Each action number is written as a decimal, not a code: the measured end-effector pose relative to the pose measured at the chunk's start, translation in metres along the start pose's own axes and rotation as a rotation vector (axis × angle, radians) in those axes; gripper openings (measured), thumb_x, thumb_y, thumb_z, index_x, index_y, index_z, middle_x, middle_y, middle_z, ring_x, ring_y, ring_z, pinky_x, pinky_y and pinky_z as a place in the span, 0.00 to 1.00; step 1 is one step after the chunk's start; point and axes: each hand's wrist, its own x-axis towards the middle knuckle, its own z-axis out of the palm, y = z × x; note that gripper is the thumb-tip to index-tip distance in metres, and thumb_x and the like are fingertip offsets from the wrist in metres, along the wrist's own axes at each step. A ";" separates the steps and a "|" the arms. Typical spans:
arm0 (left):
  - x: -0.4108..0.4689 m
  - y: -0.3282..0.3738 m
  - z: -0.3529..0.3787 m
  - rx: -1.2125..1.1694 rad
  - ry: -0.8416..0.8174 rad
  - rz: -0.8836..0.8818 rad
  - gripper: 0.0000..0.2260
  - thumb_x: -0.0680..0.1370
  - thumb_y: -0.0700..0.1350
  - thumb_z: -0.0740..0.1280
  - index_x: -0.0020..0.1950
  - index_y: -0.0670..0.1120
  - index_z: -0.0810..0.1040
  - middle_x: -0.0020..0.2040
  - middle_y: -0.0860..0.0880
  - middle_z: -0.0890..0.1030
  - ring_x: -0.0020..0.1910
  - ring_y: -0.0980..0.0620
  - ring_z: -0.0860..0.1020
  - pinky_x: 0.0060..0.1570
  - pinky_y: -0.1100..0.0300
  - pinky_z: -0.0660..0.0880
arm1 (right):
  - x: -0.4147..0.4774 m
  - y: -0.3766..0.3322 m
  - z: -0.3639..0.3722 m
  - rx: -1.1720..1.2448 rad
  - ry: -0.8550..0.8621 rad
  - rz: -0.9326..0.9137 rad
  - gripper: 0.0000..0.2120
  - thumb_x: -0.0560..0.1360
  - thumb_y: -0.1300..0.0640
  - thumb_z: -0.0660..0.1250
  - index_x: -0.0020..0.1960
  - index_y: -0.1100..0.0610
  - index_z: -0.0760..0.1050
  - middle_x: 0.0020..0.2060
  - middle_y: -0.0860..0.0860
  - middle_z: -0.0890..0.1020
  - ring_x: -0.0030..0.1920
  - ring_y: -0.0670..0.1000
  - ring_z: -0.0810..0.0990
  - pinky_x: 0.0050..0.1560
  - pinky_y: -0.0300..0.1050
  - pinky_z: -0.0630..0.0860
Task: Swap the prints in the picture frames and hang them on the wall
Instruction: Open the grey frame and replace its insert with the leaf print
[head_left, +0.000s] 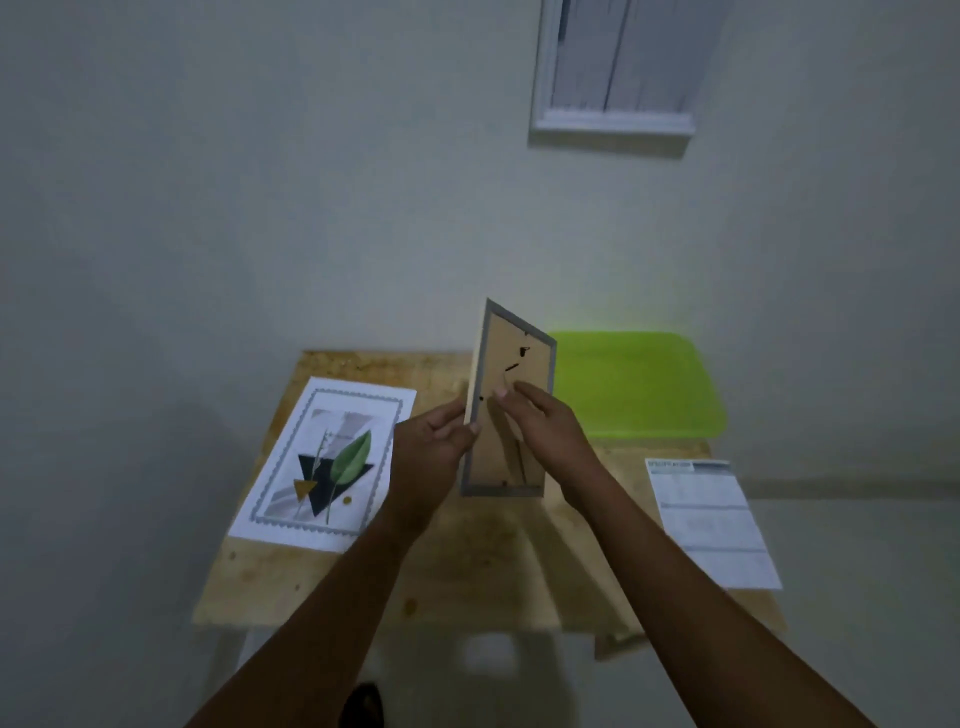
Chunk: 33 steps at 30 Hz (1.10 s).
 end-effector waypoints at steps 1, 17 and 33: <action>0.000 0.014 -0.001 -0.039 0.027 0.034 0.18 0.78 0.40 0.69 0.68 0.46 0.77 0.55 0.64 0.79 0.46 0.73 0.78 0.47 0.75 0.75 | -0.001 -0.020 -0.002 0.025 0.003 -0.016 0.37 0.71 0.31 0.69 0.73 0.49 0.73 0.72 0.47 0.74 0.70 0.50 0.73 0.70 0.58 0.71; 0.052 0.181 -0.052 0.122 0.420 0.659 0.20 0.75 0.45 0.75 0.67 0.51 0.79 0.68 0.55 0.77 0.68 0.56 0.73 0.68 0.58 0.69 | 0.004 -0.207 -0.047 0.191 0.146 -0.583 0.13 0.79 0.54 0.67 0.42 0.64 0.79 0.34 0.60 0.82 0.35 0.62 0.81 0.40 0.50 0.75; 0.199 0.361 -0.197 -0.295 0.202 0.654 0.15 0.79 0.39 0.69 0.66 0.44 0.79 0.56 0.51 0.85 0.54 0.56 0.83 0.51 0.64 0.80 | 0.075 -0.412 -0.040 0.351 0.087 -0.888 0.12 0.83 0.56 0.63 0.62 0.60 0.79 0.52 0.55 0.86 0.53 0.58 0.85 0.56 0.56 0.81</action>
